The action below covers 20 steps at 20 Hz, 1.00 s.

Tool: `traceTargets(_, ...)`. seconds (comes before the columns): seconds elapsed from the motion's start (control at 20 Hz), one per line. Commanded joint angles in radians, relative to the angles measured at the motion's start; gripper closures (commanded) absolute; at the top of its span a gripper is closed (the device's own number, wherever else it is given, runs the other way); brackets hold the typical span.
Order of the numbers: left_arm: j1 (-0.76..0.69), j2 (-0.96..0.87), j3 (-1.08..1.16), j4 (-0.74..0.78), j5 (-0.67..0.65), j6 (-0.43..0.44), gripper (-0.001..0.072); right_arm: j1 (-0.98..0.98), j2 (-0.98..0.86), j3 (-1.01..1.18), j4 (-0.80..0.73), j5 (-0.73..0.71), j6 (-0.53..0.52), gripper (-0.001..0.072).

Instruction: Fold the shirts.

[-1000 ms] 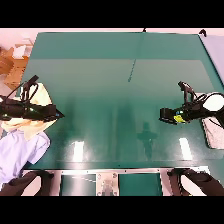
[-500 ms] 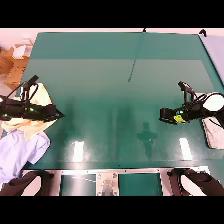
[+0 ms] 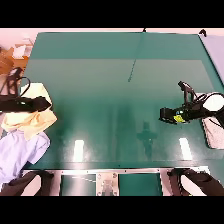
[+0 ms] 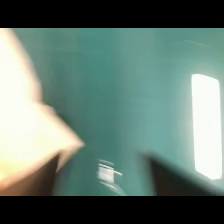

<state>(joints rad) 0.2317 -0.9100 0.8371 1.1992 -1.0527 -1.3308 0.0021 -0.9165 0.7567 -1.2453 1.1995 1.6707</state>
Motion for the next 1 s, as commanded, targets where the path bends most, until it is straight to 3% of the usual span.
traceTargets(0.0,0.079,-0.003,0.023,0.33,0.149,-0.06,0.0002,0.001,-0.003,0.0,0.0,-0.026,0.0,0.0694)
traceTargets(0.05,0.109,-0.015,0.023,0.351,0.175,-0.072,0.0002,0.001,-0.004,0.0,0.001,-0.041,0.0,0.0657)
traceTargets(0.15,0.169,-0.069,0.023,0.351,0.2,-0.082,0.0001,0.001,-0.004,0.0,0.001,-0.065,0.0,0.0375)
traceTargets(0.2,0.189,-0.106,0.023,0.35,0.205,-0.082,0.0001,0.001,-0.004,0.0,0.0,-0.078,0.0,0.0332)
traceTargets(0.65,0.2,-0.393,0.023,0.29,0.373,-0.082,0.0006,0.001,-0.004,0.0,0.0,-0.104,0.0,0.0339)
traceTargets(0.7,0.2,-0.406,0.023,0.289,0.371,-0.082,0.0284,0.001,-0.004,0.0,0.0,-0.103,0.0,0.034)
traceTargets(0.75,0.2,-0.406,0.026,0.289,0.35,-0.081,0.068,0.001,-0.004,0.0,0.0,-0.103,0.0,0.034)
traceTargets(0.95,0.2,-0.404,0.152,0.248,0.192,-0.078,0.0684,0.001,-0.004,0.0,0.0,-0.105,0.0,0.0341)
